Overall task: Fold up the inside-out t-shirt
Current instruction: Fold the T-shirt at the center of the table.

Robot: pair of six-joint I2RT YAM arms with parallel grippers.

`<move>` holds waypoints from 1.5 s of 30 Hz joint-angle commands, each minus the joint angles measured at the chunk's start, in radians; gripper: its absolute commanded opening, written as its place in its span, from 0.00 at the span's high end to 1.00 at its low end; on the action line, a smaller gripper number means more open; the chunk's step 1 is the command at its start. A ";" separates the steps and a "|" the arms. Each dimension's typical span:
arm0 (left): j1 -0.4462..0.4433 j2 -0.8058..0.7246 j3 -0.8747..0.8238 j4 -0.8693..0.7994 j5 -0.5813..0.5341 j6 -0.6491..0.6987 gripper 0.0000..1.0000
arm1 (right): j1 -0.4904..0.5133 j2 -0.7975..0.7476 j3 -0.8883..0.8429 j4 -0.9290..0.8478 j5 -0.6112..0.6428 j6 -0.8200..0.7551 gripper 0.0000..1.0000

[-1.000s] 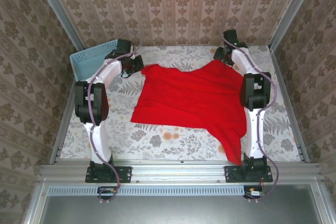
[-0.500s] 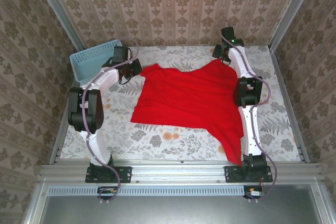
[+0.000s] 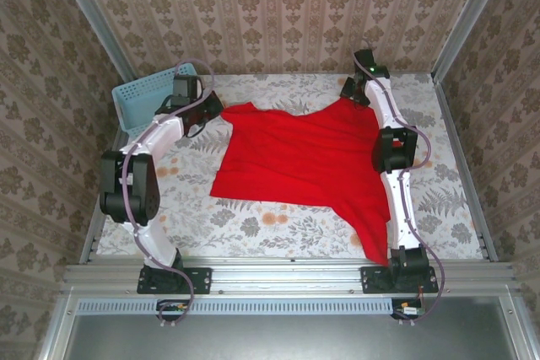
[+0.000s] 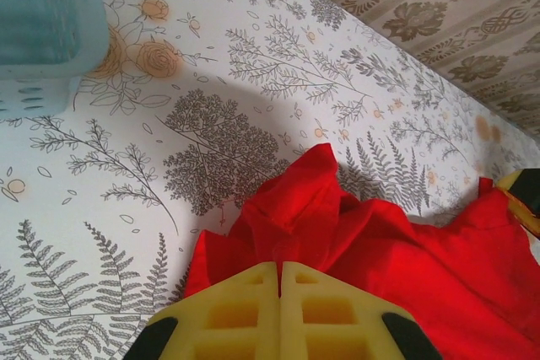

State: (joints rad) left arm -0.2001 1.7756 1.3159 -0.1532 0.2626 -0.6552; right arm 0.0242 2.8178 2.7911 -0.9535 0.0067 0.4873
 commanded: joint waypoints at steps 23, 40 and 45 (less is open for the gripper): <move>0.186 -0.177 -0.116 -0.009 0.061 0.030 1.00 | -0.006 -0.623 -0.600 0.226 0.112 -0.187 1.00; 0.022 -0.509 -0.685 -0.047 -0.071 -0.098 1.00 | 0.083 -1.628 -2.105 0.433 0.045 0.288 0.86; 0.021 -0.505 -0.823 0.013 -0.038 -0.086 1.00 | 0.075 -1.842 -2.192 0.336 0.050 0.227 0.46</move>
State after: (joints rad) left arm -0.1814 1.2785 0.5148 -0.1719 0.2298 -0.7238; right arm 0.1051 1.0542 0.5694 -0.6186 0.0559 0.7067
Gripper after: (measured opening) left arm 0.054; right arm 0.512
